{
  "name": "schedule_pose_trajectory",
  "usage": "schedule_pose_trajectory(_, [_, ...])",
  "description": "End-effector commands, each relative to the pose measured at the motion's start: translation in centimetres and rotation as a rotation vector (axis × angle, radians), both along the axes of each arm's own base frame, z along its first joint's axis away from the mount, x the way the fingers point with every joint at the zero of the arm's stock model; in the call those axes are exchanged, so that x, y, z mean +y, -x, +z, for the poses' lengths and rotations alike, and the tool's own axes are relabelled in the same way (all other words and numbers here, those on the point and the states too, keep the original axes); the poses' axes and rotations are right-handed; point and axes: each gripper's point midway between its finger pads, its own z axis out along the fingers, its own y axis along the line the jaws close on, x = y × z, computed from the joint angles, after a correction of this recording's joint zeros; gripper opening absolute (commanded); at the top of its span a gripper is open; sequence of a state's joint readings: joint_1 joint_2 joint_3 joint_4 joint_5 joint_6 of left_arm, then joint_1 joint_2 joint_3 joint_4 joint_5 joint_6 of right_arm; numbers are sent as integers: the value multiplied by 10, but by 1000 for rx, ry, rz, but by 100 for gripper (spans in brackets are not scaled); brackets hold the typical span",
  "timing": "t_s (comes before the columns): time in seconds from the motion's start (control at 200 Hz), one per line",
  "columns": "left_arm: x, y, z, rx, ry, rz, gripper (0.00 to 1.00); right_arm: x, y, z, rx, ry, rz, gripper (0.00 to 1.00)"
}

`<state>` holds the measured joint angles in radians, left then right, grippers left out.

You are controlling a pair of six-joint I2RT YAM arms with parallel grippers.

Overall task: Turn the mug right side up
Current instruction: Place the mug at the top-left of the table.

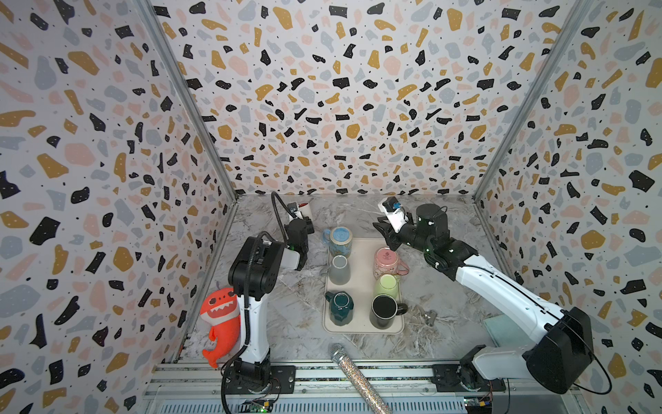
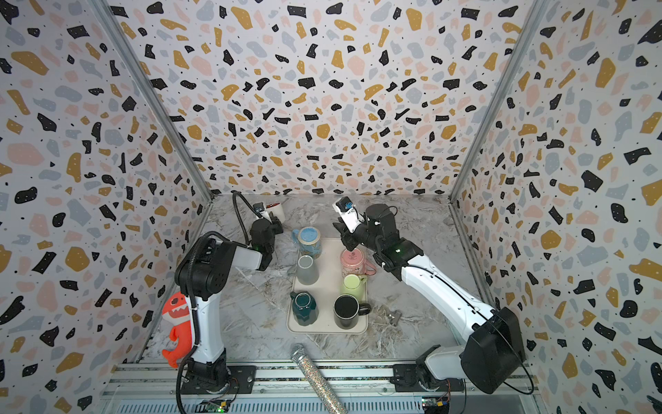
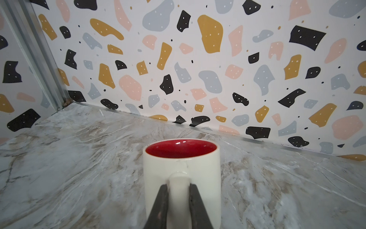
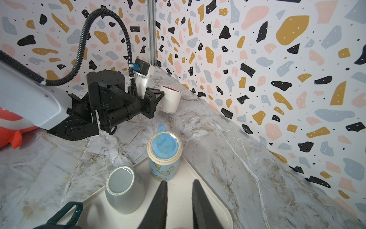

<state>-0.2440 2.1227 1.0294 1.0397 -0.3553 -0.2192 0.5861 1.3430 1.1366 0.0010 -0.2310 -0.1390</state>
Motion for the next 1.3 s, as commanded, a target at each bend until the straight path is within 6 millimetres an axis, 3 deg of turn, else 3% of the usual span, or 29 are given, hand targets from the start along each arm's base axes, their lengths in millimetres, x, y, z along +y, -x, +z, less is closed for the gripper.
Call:
schedule_pose_trajectory(0.0, [-5,-7,46,-130,22,-17,2,-2,2,13,-21,-29,-1,24])
schedule_pose_trajectory(1.297, [-16,-14,33,-13,-30,-74,11,-4,3,14,-18,-35,-10,24])
